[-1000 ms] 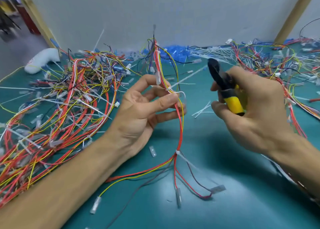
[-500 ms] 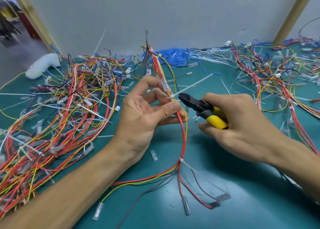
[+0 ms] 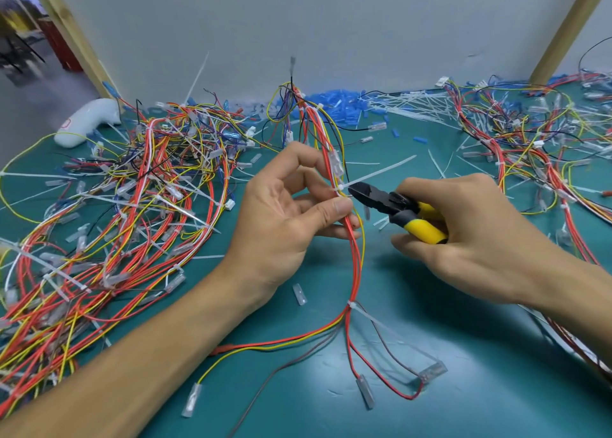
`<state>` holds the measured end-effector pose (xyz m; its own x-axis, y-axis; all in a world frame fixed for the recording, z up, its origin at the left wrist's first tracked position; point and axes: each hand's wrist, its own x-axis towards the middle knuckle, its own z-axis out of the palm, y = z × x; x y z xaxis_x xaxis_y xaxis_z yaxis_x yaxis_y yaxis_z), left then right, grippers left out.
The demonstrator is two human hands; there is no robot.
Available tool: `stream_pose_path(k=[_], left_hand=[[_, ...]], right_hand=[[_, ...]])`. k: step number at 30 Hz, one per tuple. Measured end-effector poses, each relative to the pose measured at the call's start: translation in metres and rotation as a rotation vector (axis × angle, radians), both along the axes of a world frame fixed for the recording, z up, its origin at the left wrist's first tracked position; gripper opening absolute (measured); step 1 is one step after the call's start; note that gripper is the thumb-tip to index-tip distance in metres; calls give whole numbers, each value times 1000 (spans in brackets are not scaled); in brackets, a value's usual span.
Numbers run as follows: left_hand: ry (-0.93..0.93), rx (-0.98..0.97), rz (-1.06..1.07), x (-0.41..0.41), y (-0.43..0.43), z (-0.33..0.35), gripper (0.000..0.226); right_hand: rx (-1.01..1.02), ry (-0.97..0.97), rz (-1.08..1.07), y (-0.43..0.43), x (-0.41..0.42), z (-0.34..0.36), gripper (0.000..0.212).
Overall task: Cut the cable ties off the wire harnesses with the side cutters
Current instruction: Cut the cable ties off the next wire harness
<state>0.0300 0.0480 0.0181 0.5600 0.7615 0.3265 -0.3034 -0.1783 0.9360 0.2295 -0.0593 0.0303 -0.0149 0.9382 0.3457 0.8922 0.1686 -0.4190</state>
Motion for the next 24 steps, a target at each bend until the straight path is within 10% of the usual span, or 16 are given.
stream_pose_path(k=[24], left_hand=[[34,-34,-34,-3,1,1,29]], right_hand=[[-154,221,-36,-2,2,11,16]])
